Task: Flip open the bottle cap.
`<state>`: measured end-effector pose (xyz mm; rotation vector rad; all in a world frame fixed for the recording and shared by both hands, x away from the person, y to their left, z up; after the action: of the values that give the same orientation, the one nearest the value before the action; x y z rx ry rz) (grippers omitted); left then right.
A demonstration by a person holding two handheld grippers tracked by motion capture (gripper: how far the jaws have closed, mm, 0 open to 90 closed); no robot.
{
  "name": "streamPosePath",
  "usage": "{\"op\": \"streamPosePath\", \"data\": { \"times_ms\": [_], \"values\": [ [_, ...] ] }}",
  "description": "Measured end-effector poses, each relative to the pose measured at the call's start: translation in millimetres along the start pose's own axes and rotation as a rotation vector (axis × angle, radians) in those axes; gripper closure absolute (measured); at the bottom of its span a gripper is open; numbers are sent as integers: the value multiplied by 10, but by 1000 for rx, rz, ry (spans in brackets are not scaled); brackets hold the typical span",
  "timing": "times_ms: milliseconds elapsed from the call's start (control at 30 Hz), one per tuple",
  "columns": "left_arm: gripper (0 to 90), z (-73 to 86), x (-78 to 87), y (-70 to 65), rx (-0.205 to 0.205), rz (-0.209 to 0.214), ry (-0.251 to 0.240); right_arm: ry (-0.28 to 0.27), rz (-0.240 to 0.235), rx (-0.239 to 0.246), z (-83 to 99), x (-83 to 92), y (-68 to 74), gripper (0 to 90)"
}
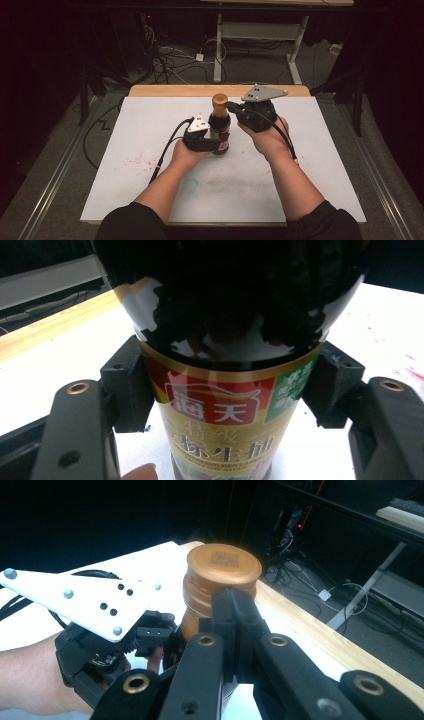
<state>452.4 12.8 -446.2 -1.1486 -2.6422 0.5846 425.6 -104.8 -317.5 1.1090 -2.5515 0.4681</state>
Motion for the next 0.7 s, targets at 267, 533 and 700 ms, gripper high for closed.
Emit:
{"op": "streamPosePath", "data": {
  "times_ms": [267,533,700],
  "values": [
    [313,8,5,4,-2,2,-12,8,1,-4,-17,-11,2,900],
    [316,18,-2,-5,-14,-4,-14,17,7,-1,-23,-2,-2,900],
    [312,32,-20,-43,-38,1,-6,-95,-13,-18,-294,101,19,900]
  ]
}}
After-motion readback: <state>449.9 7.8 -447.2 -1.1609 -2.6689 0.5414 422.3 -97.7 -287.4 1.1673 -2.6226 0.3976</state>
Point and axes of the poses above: each handheld gripper's, and its own axes: x roughly backward along the jaws, z roughly out of its underside, y roughly to its left, the point moved 3 cm from there along -x, roughly forward along the jaws, and after that the axes turned 2 degrees about -z, right-handed, at the moved point
